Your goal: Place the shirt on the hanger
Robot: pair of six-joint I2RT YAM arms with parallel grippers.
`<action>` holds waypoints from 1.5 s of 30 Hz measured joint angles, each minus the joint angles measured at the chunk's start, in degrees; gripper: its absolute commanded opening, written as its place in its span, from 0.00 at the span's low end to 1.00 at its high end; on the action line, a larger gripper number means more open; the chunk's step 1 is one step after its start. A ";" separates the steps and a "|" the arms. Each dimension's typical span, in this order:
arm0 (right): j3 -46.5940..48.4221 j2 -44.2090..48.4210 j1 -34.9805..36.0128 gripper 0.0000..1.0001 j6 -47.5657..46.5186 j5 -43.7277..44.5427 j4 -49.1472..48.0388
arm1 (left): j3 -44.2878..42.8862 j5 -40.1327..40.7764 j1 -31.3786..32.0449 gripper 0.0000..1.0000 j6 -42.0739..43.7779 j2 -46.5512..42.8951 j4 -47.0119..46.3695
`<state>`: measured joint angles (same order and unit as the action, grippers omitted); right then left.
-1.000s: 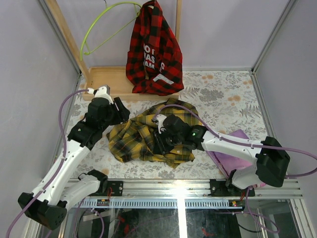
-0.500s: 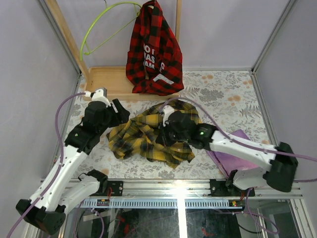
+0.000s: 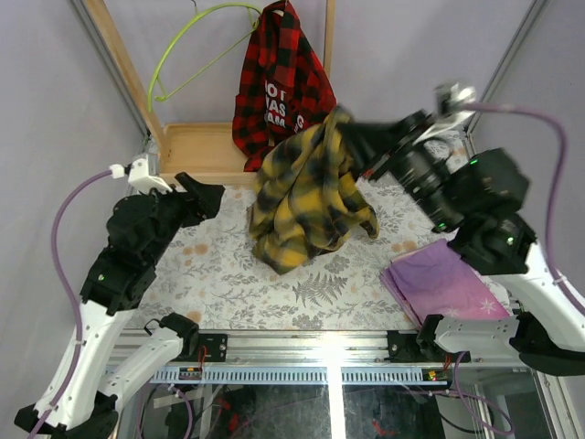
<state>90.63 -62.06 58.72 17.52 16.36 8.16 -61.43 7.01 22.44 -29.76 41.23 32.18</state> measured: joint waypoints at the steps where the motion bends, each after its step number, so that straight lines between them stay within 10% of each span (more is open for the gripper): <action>1: 5.27 -1.75 0.00 0.00 -1.86 0.48 -0.04 | -1.25 0.15 0.00 0.71 0.02 -0.20 0.00; 10: 46.69 -21.20 0.02 0.00 -13.14 0.50 1.25 | -5.18 0.98 0.00 0.74 0.04 -1.03 0.35; 17: 51.28 -27.63 0.02 0.00 -19.26 0.70 -1.86 | -5.40 0.98 0.00 0.81 0.85 -1.03 1.29; 23: 36.76 -25.44 0.02 0.00 -19.41 0.70 -4.44 | -5.40 -0.87 0.00 0.93 1.68 -0.96 1.18; 33: -14.53 -8.09 0.09 0.04 -11.34 11.80 -14.58 | 0.00 -5.55 0.00 1.00 1.92 -0.81 -4.48; 40: -39.87 -0.37 0.04 0.61 0.48 20.85 -13.92 | 9.75 -7.32 0.00 1.00 -0.96 3.02 -7.17; 45: -40.35 3.58 0.07 0.71 5.01 22.05 -6.05 | 12.39 -9.42 1.31 1.00 -1.99 7.89 -7.41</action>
<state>50.28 -58.48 58.78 22.52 38.41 2.11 -49.04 -2.42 23.75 -31.75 49.12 24.77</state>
